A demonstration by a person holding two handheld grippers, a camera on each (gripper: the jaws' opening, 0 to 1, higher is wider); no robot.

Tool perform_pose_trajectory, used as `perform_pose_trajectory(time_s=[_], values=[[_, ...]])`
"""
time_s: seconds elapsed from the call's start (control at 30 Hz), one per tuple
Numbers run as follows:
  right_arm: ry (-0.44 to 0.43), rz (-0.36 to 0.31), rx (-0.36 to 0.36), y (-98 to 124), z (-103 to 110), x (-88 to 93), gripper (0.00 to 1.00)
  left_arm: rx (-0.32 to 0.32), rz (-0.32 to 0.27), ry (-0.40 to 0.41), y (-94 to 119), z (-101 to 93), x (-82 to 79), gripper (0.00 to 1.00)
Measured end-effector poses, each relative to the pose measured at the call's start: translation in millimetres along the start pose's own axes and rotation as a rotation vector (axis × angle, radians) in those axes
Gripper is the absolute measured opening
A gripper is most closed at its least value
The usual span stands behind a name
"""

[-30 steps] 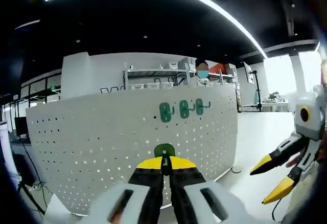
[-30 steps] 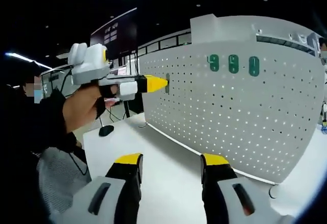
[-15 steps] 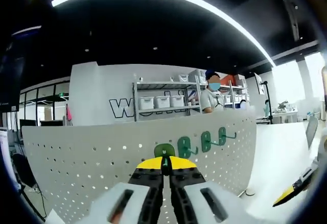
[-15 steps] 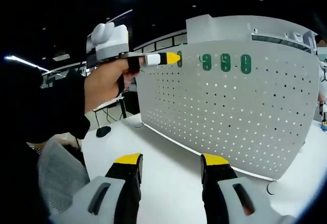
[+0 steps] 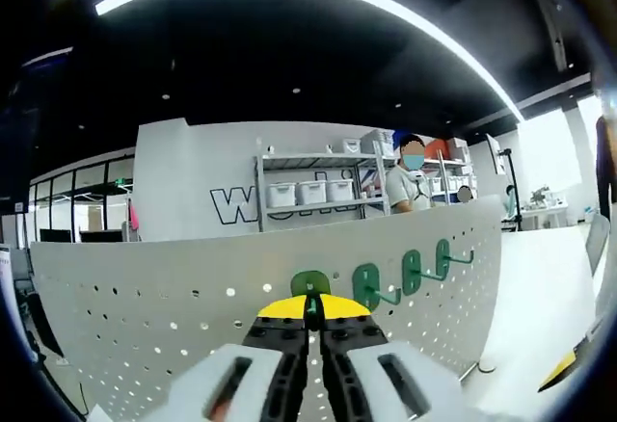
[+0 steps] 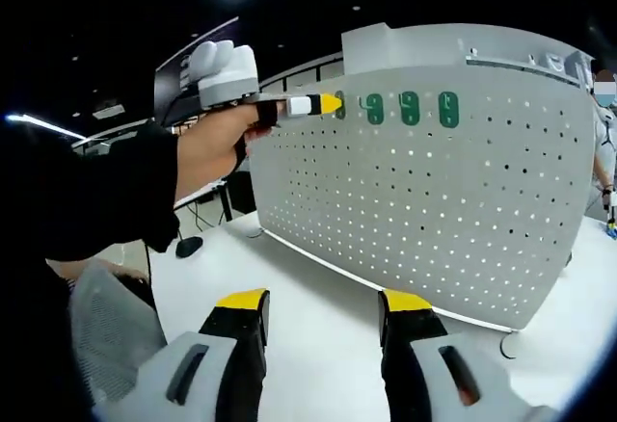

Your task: Insert the hook assembly into the mounting plate slot until the hook locks in place.

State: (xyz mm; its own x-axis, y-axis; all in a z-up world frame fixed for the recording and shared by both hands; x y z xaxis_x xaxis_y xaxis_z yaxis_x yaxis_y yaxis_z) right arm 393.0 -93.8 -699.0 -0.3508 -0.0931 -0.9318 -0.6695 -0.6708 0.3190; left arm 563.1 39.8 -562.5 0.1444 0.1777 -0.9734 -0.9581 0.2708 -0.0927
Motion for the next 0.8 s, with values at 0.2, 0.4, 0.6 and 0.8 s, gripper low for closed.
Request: perform_pose_trajectory(time_s=[0.2,0.4,0.6,0.8], values=[[-0.001,0.001,0.003,0.5,-0.9,-0.3,0.43,-0.007,-0.003,-0.018,-3.4,-0.2,-0.7,0.02],[-0.004,0.002,0.007,0.7,-1.3,0.6,0.42,-0.023,0.001,-0.022,-4.8,3.3,1.5,0.02],[-0.002,0.006,0.008,0.7,-1.0,0.9,0.42,-0.038,0.0,-0.027,-5.7,3.1,2.0,0.02],[-0.005,0.007,0.012,1.7,-2.0,1.7,0.42,-0.056,0.004,-0.045,-6.5,4.4,5.3,0.02]])
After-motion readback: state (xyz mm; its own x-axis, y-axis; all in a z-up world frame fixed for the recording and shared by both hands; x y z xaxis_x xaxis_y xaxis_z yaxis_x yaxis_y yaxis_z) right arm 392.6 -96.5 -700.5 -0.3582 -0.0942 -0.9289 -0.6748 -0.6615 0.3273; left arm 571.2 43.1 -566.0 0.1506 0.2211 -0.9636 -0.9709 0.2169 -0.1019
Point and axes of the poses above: the point that each gripper's makers call its tool centre point, and the gripper's own axes: y roughly backward along the fingers, z roughly to its left, x roughly out of its underside, the point moved 1 cm from there along y, roughly backward along the fingers, and after that the axes turned 7 degrees about -y, right-handed, at the moved point
